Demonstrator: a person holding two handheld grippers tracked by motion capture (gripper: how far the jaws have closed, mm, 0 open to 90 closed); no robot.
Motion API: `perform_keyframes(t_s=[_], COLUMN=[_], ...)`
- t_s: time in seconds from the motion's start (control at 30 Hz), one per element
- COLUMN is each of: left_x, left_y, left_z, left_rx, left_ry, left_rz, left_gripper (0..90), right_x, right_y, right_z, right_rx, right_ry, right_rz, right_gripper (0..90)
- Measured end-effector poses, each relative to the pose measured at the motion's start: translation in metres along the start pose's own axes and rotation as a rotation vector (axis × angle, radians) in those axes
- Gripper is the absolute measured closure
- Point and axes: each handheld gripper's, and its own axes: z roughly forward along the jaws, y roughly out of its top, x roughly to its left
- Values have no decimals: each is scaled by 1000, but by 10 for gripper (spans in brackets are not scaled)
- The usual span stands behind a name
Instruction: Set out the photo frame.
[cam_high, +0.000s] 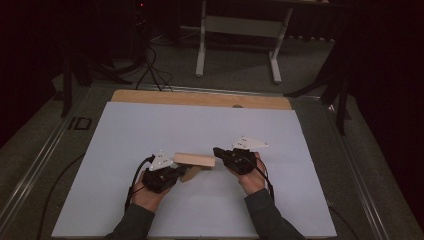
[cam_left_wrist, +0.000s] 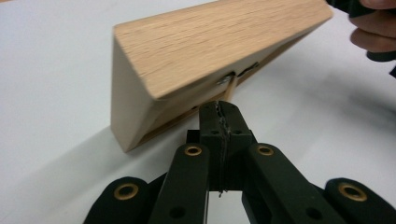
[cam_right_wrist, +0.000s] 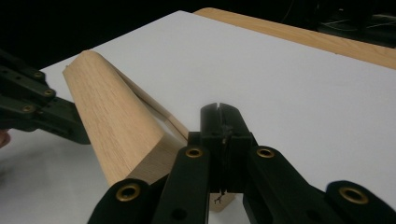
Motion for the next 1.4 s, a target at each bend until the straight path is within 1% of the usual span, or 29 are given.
perform_keyframes(t_s=[0.07,0.1,0.13,0.23,0.33,0.7,0.73,0.9,0.93,1.3,1.33,1.4], left_x=[1,1,2,3,4,4,4,3,2,-1,-2,-2], left_y=[1,1,2,3,4,6,7,8,9,12,12,12], left_z=[0,0,-1,0,0,2,3,3,4,7,8,9], left_rx=[-5,-5,-7,-8,-7,-7,-8,-10,-10,-15,-13,-13], left_ry=[2,2,4,9,12,11,10,5,2,-15,-15,-19], left_rz=[-5,-5,-5,-15,-16,-19,-20,-18,-17,-17,-12,-16], left_gripper=[896,896,897,896,896,897,897,897,897,897,897,897], right_x=[0,0,1,2,0,1,1,3,4,7,8,8], right_y=[0,0,0,-1,-1,-1,-1,-1,-1,-1,-1,-1], right_z=[1,1,2,3,3,1,1,1,1,1,1,1], right_rx=[-1,-1,-1,2,1,5,6,11,14,19,20,22], right_ry=[15,15,29,31,45,53,56,60,61,68,70,73], right_rz=[4,4,5,-1,10,-4,-11,-19,-28,-43,-43,-46], right_gripper=[890,890,890,892,891,891,888,888,888,891,892,891])
